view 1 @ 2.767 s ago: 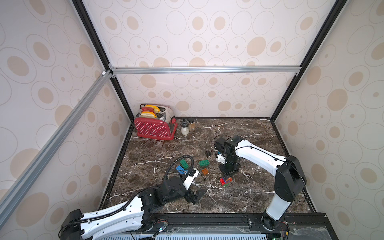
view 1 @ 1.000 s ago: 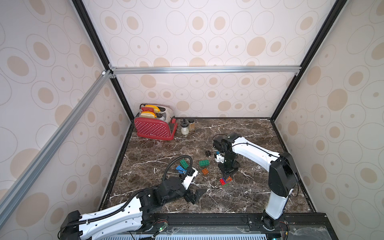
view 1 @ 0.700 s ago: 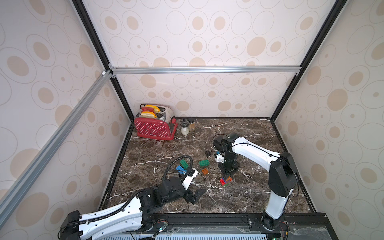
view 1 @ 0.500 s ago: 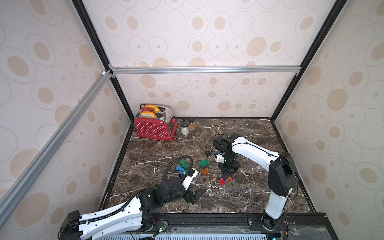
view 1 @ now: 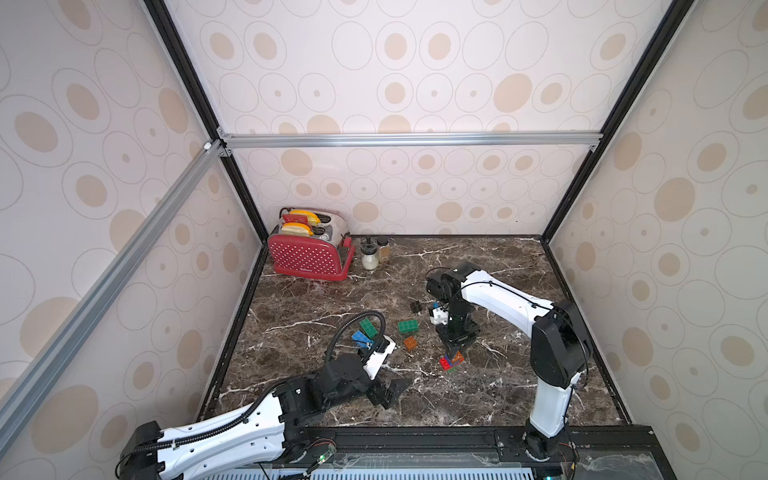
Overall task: Assemble the letter f with lego
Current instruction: Assemble the lego brick with the lego brick.
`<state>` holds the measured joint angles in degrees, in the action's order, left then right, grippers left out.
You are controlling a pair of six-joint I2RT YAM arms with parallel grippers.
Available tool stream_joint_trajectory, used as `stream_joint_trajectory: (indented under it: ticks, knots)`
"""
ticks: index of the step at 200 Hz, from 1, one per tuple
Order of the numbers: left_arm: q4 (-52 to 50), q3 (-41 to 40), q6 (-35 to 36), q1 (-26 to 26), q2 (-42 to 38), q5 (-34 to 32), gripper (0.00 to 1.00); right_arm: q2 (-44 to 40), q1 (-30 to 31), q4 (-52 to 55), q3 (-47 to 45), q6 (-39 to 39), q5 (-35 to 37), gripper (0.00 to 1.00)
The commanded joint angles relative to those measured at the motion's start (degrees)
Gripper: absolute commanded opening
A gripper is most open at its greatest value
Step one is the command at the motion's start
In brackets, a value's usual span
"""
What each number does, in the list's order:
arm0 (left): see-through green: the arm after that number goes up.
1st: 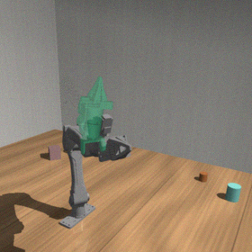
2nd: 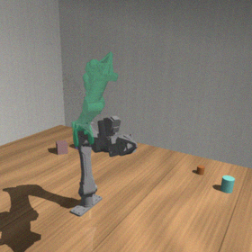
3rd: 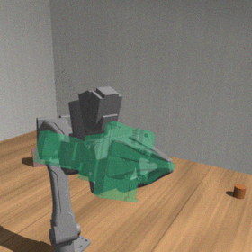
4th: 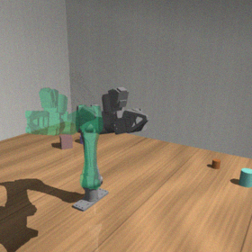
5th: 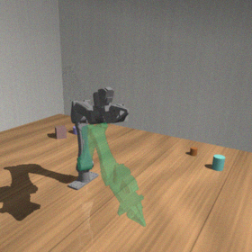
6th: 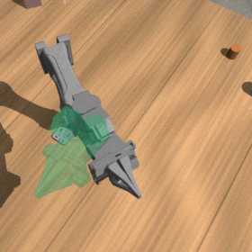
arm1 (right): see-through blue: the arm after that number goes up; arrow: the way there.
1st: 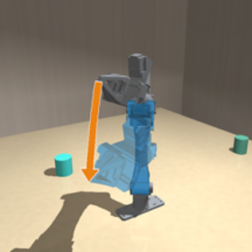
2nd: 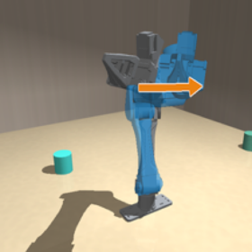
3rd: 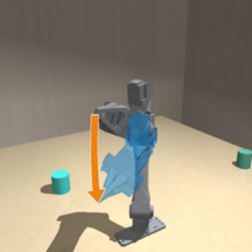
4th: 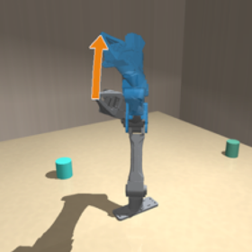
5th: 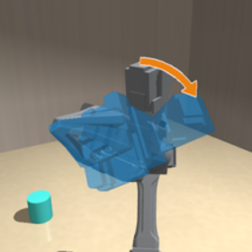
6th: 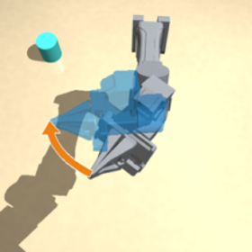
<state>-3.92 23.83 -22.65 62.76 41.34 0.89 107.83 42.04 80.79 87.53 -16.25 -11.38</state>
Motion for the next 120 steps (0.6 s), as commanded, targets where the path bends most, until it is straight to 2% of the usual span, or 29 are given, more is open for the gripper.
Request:
stream_joint_trajectory:
  ticks: [1,120]
  knots:
    - [-0.2,1.9,0.2,0.6,-0.6,-0.7,0.97,1.0,0.4,-6.5,-2.7,-0.4,4.3,0.33]
    - [-2.1,2.5,-0.2,0.6,0.3,-1.2,0.97,-2.9,0.7,-13.4,-8.1,-2.6,4.3,0.36]
